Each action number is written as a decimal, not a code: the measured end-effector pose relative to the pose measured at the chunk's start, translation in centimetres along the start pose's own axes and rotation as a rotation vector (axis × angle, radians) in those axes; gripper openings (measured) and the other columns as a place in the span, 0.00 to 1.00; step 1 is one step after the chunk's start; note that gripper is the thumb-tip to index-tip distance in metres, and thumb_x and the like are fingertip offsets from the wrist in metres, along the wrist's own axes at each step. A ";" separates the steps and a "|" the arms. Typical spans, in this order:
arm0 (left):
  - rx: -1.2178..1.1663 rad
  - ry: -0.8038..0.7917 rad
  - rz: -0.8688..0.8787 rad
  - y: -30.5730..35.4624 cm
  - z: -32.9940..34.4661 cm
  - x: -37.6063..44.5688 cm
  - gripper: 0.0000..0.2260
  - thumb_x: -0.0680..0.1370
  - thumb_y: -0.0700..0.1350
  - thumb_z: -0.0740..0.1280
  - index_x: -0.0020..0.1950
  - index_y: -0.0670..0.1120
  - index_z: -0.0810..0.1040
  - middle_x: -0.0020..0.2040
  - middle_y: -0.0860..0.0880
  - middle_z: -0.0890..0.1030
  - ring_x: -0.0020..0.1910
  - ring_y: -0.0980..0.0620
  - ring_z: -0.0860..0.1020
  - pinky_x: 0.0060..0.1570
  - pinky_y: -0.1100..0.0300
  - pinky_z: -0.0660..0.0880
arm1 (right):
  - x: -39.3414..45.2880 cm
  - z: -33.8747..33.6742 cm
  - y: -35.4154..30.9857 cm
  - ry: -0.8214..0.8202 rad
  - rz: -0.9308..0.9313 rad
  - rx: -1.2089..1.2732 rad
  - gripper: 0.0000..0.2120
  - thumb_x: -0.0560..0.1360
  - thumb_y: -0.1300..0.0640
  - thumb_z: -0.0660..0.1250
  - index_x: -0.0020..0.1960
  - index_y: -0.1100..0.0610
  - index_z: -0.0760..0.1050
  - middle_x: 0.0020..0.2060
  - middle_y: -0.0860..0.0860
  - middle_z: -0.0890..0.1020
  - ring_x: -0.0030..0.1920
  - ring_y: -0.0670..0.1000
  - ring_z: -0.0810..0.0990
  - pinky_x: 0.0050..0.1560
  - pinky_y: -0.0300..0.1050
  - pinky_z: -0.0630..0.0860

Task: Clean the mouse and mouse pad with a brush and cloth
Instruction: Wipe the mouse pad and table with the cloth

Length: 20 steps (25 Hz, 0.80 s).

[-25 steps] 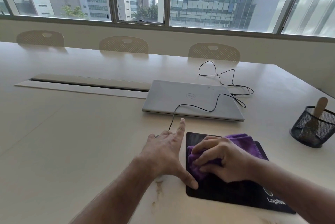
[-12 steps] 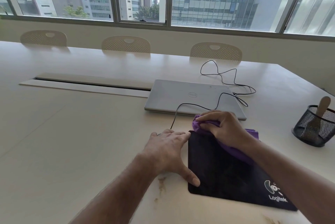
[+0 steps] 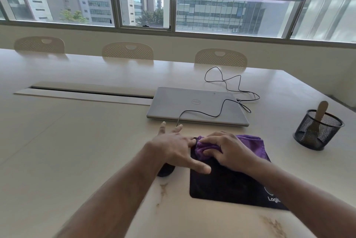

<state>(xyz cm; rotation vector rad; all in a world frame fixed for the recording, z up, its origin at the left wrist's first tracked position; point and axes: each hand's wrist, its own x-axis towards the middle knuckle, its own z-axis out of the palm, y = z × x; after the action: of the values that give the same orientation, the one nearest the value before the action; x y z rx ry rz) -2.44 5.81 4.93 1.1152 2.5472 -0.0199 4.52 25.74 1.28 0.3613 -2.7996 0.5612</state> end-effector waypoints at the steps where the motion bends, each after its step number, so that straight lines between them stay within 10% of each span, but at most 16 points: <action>1: -0.023 -0.003 0.005 -0.3 -0.1 0.4 0.39 0.72 0.76 0.54 0.79 0.59 0.57 0.80 0.60 0.55 0.79 0.53 0.40 0.70 0.35 0.30 | 0.0 0.2 -0.1 0.018 -0.008 0.001 0.14 0.73 0.53 0.71 0.58 0.50 0.83 0.53 0.47 0.85 0.55 0.48 0.80 0.60 0.42 0.74; 3: -0.022 0.024 -0.001 -0.6 -0.2 1.0 0.24 0.81 0.59 0.51 0.78 0.61 0.60 0.79 0.63 0.56 0.80 0.54 0.42 0.70 0.33 0.30 | -0.4 0.3 -0.4 0.026 -0.024 0.016 0.14 0.72 0.56 0.71 0.57 0.52 0.83 0.52 0.47 0.85 0.53 0.47 0.80 0.59 0.45 0.75; 6: 0.058 0.042 -0.014 -0.4 -0.1 1.1 0.27 0.79 0.45 0.51 0.78 0.59 0.60 0.79 0.62 0.56 0.80 0.54 0.43 0.70 0.32 0.32 | -2.1 0.0 -1.7 -0.112 -0.190 0.049 0.14 0.73 0.56 0.72 0.59 0.53 0.82 0.55 0.47 0.84 0.57 0.45 0.79 0.61 0.35 0.72; 14: 0.084 0.053 -0.056 -0.2 0.6 1.1 0.22 0.84 0.54 0.49 0.79 0.59 0.57 0.80 0.58 0.56 0.80 0.51 0.44 0.71 0.32 0.35 | -1.7 0.3 -2.2 -0.006 -0.087 0.017 0.15 0.73 0.56 0.73 0.59 0.52 0.82 0.55 0.47 0.84 0.57 0.48 0.79 0.61 0.48 0.75; 20: 0.034 0.065 -0.075 0.2 0.8 0.7 0.22 0.85 0.53 0.50 0.80 0.59 0.56 0.81 0.57 0.55 0.80 0.51 0.45 0.72 0.34 0.35 | -4.3 -0.4 -3.6 -0.226 -0.261 0.051 0.15 0.75 0.54 0.72 0.61 0.52 0.81 0.57 0.46 0.84 0.59 0.43 0.78 0.60 0.30 0.70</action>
<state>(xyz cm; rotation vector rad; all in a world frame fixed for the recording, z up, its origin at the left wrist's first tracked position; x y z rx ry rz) -2.50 6.27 3.99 1.0486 2.6545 -0.0471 9.67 23.50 1.59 0.8338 -2.8855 0.5621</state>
